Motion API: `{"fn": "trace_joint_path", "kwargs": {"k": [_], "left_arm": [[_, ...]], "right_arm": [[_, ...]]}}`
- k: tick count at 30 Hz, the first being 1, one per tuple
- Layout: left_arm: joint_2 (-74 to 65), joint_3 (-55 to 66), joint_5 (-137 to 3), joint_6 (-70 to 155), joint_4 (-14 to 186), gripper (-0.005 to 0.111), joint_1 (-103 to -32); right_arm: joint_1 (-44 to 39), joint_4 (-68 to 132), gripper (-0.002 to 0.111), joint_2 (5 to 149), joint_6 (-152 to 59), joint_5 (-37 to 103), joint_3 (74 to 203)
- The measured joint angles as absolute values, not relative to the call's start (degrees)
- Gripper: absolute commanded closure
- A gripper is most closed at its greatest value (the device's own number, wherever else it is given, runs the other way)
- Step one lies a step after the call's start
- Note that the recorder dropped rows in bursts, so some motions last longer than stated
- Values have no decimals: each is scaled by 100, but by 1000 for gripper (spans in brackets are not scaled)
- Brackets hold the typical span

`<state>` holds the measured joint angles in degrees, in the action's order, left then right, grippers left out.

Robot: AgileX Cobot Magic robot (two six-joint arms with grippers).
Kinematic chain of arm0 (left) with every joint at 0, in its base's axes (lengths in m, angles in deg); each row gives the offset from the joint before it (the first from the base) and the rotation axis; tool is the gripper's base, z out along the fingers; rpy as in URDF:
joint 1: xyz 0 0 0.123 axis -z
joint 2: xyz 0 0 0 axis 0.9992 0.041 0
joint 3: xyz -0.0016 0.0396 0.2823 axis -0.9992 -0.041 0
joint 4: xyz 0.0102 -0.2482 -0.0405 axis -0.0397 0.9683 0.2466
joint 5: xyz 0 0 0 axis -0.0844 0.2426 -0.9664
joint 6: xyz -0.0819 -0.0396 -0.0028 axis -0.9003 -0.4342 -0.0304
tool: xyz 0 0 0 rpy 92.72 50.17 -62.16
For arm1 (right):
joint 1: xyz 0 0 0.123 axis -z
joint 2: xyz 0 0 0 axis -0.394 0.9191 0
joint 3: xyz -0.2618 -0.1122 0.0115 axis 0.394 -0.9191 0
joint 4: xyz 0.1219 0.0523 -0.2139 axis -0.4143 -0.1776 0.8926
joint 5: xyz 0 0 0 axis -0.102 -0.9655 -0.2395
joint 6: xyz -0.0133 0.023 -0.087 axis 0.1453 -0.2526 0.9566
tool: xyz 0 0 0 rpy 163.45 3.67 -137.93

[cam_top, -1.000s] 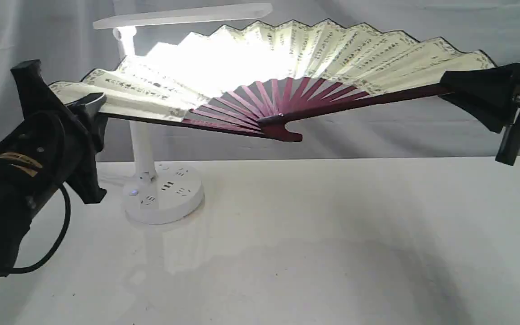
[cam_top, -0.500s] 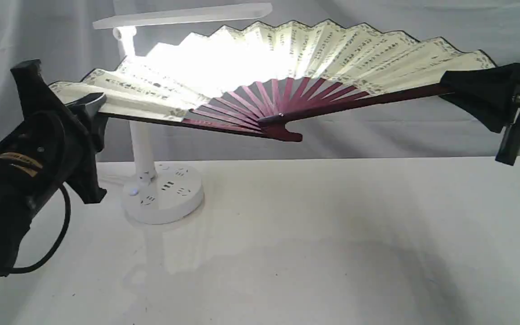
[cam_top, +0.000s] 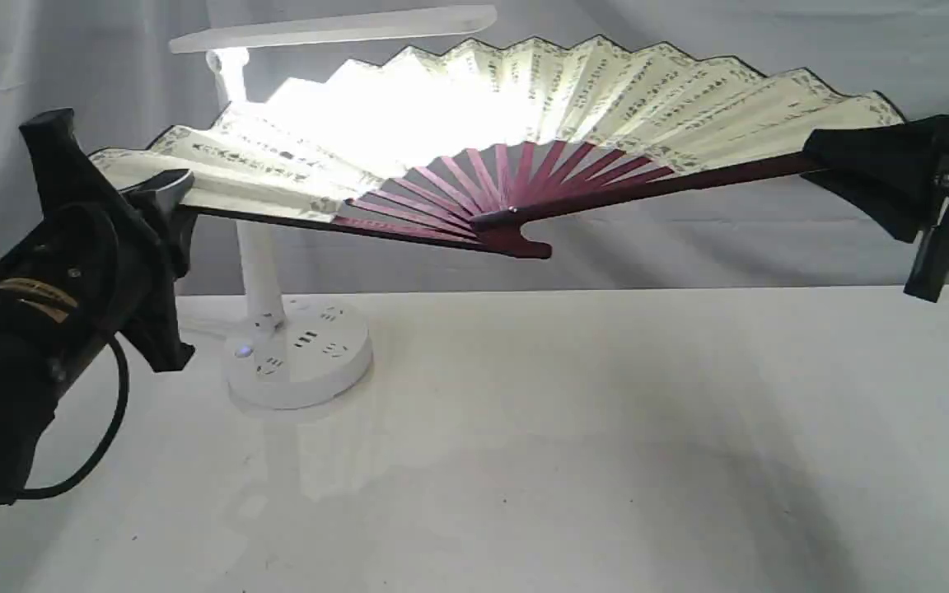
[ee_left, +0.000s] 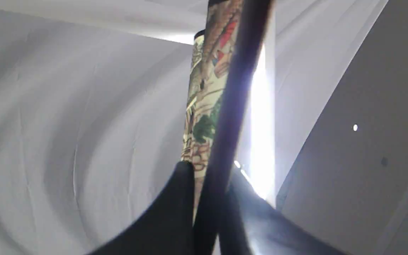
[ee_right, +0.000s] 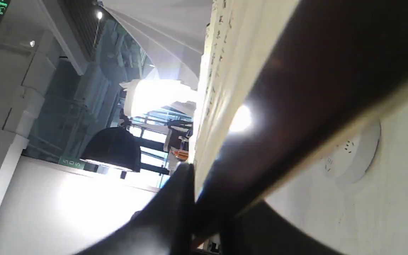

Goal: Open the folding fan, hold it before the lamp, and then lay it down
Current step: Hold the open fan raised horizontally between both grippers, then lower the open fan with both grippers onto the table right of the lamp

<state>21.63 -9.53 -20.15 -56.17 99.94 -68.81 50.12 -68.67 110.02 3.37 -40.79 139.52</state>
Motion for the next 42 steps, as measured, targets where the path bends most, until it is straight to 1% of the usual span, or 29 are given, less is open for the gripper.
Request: {"fn": "trace_joint_path", "kwargs": {"k": [16, 22, 29, 34, 42], "left_arm": [[2163, -953, -2740, -5396, 9955, 107, -6893], [2177, -953, -2891, -5296, 9829, 107, -6904], [2505, -953, -2895, -5292, 9386, 107, -6926], [2852, -953, -2632, -5650, 9017, 107, -6942], [3463, -953, -2178, -6008, 8468, 107, -6891]], "right_arm": [[5012, -6342, 108, 11002, 134, -3868, 13952], [5022, -6323, 108, 11002, 84, -3664, 13643], [5070, -6298, 108, 11002, 169, -3348, 13290], [5147, -6290, 108, 11002, 277, -3203, 13142], [5610, -6146, 108, 11002, 473, -3100, 12687]]}}
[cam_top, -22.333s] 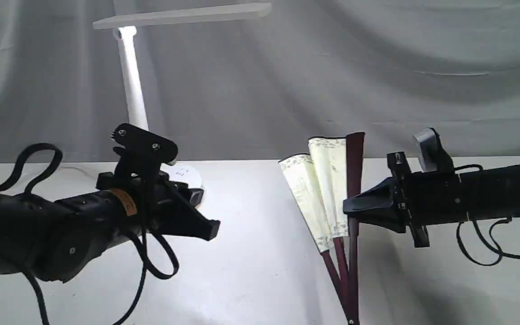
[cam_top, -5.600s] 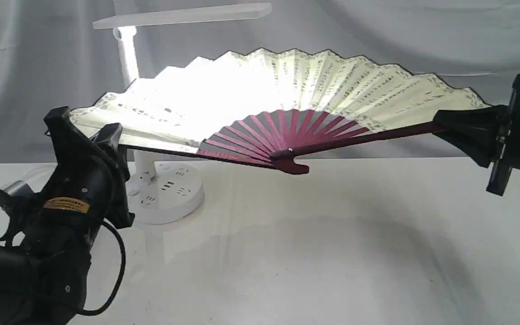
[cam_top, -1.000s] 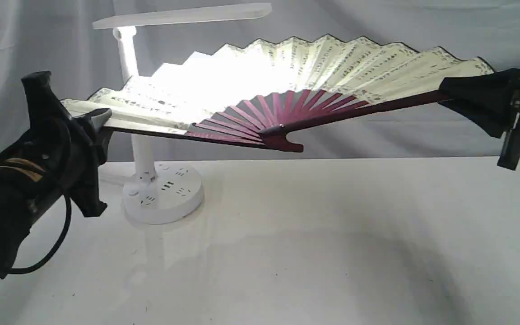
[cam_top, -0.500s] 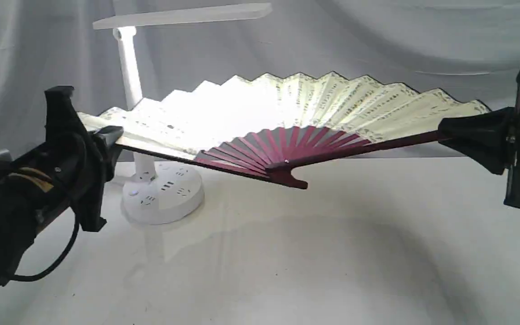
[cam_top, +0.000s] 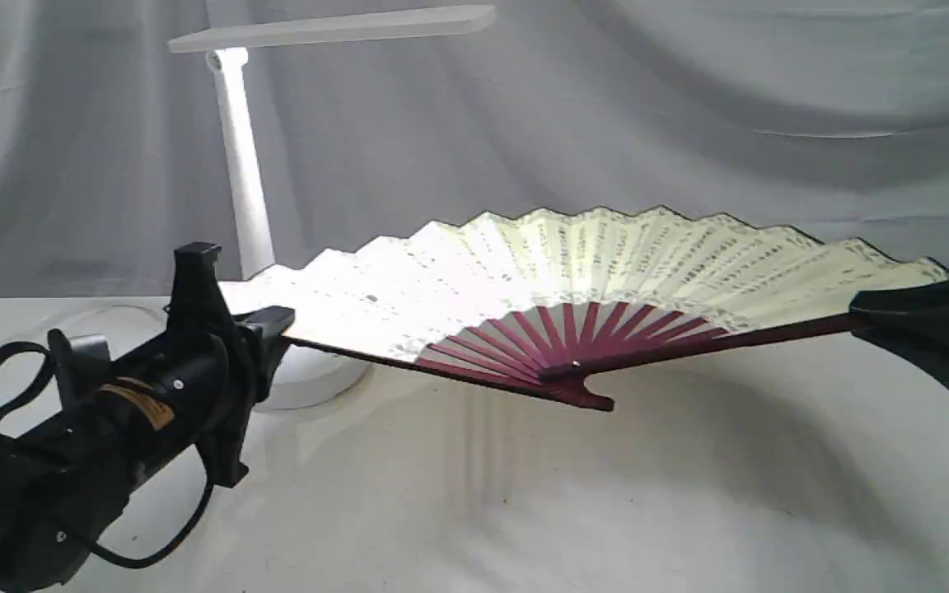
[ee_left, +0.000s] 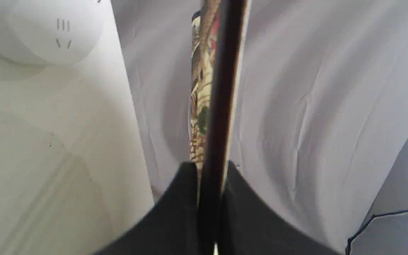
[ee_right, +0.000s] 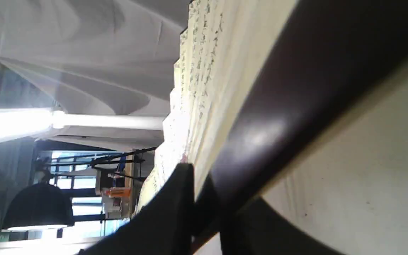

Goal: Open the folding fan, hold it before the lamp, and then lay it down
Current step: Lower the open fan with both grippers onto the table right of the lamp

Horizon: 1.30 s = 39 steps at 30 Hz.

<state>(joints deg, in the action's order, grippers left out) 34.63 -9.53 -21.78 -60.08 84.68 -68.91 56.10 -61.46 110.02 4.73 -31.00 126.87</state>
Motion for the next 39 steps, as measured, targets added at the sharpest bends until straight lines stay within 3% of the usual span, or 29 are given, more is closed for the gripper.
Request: {"fn": "trace_joint_path", "kwargs": {"k": [15, 29, 39], "left_arm": [[4419, -865, -1504, -6455, 7918, 107, -6757], [5139, -31, -1619, -6475, 8219, 107, -6363], [5312, 185, -1213, -6503, 7901, 107, -6213]], "right_arm": [[5866, -5728, 108, 11002, 509, -2632, 12499], [5946, -5684, 108, 11002, 426, -1808, 12499], [6752, -5299, 108, 11002, 306, -2223, 12488]]}}
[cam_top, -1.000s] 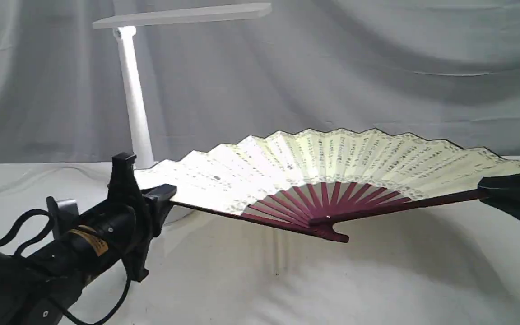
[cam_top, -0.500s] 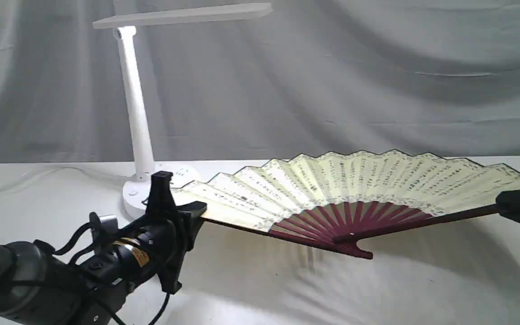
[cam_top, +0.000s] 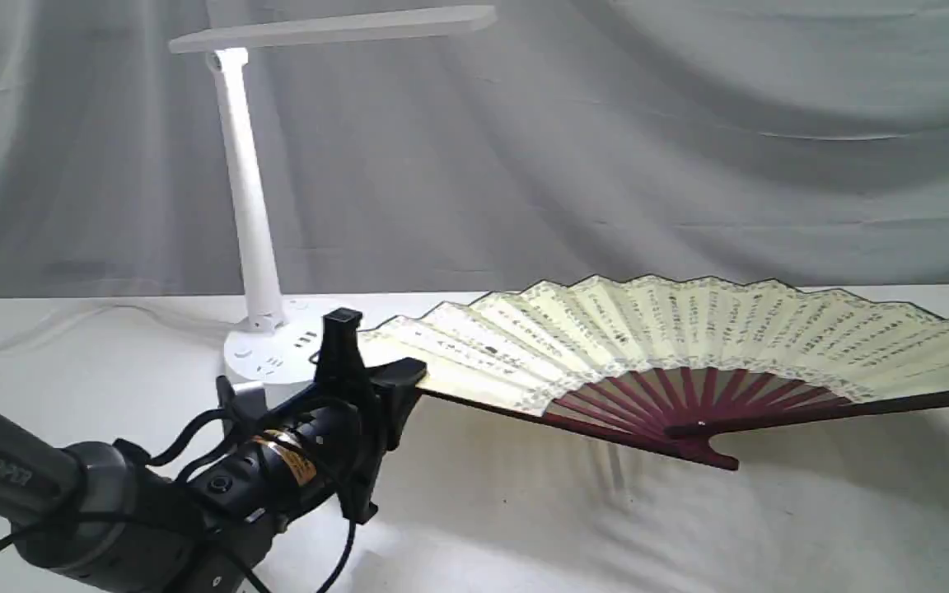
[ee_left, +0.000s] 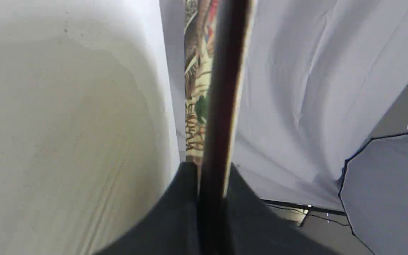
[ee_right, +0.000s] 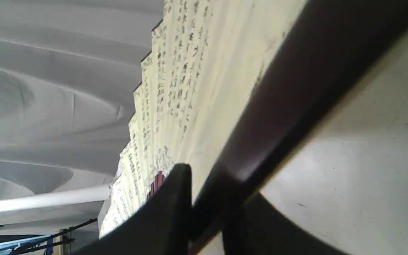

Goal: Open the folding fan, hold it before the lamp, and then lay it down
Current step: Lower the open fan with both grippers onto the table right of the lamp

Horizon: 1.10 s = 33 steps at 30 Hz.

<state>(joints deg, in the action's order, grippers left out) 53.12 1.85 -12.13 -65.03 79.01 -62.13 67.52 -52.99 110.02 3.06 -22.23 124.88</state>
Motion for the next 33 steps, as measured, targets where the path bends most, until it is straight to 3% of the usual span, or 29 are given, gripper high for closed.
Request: {"fn": "trace_joint_path", "kwargs": {"k": [18, 33], "left_arm": [[5331, 290, -1416, -6108, 7824, 106, -6176], [5785, 520, -1201, -6083, 8271, 88, -6283]], "right_arm": [[6869, -5230, 108, 11509, 266, -2261, 12488], [6950, -5838, 108, 12351, 1103, -2101, 12488]]}}
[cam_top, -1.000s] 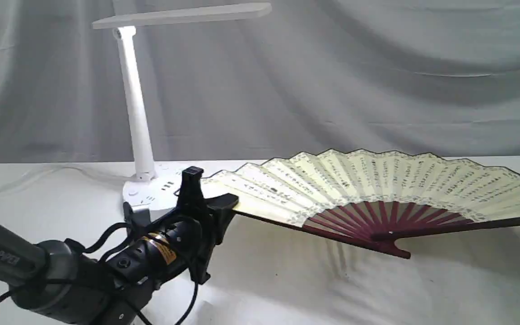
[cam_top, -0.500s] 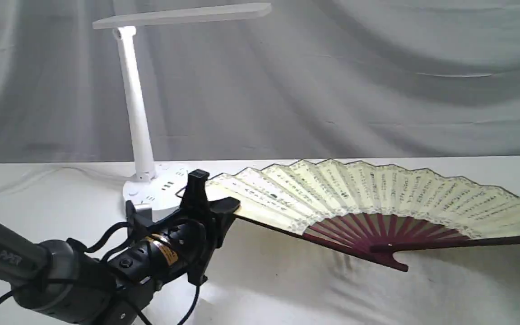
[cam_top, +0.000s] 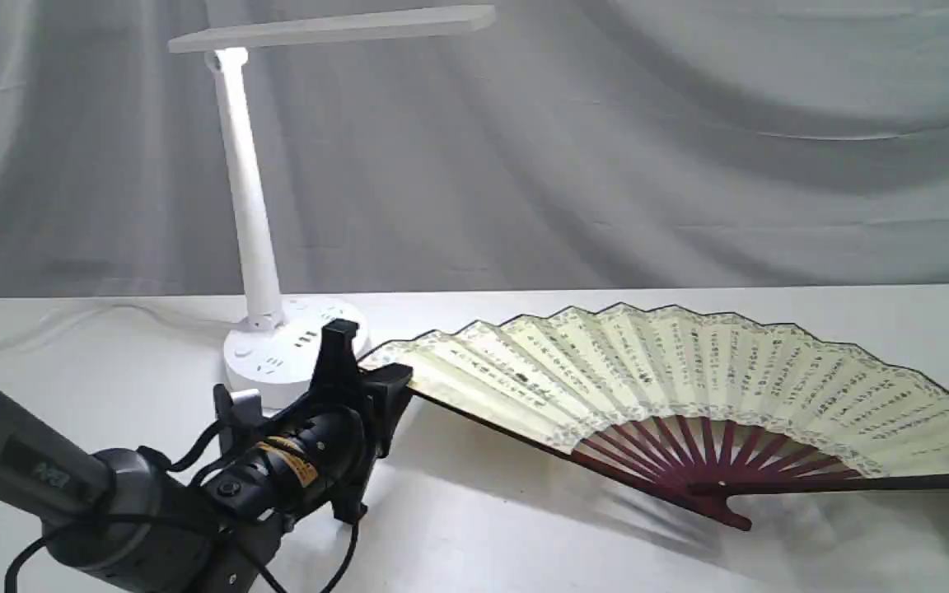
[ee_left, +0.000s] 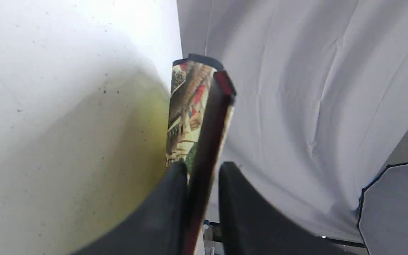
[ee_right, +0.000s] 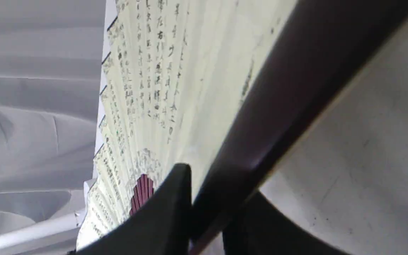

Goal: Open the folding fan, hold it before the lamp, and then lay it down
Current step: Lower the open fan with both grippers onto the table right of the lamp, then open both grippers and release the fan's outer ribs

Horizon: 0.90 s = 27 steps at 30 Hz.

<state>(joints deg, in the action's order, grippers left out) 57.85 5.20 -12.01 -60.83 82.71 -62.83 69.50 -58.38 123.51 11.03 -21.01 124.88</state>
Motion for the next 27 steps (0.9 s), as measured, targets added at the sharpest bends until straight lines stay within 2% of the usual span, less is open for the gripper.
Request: {"fn": "trace_joint_path", "kwargs": {"k": [3, 7, 17, 27], "left_arm": [[5785, 520, -1201, -6035, 8271, 83, -6283], [5785, 520, -1157, -6000, 8088, 76, -6293], [5785, 542, -365, -6000, 7836, 60, -6293], [5785, 542, -196, -6061, 7294, 60, -6293]], "right_arm": [[6950, -5967, 101, 12378, 1286, -2101, 12488], [6950, -6241, 86, 12378, 1650, -2031, 12488], [6950, -6507, 68, 12399, 2268, -1498, 12488], [6950, -6172, 65, 12334, 2355, -1623, 12488]]}}
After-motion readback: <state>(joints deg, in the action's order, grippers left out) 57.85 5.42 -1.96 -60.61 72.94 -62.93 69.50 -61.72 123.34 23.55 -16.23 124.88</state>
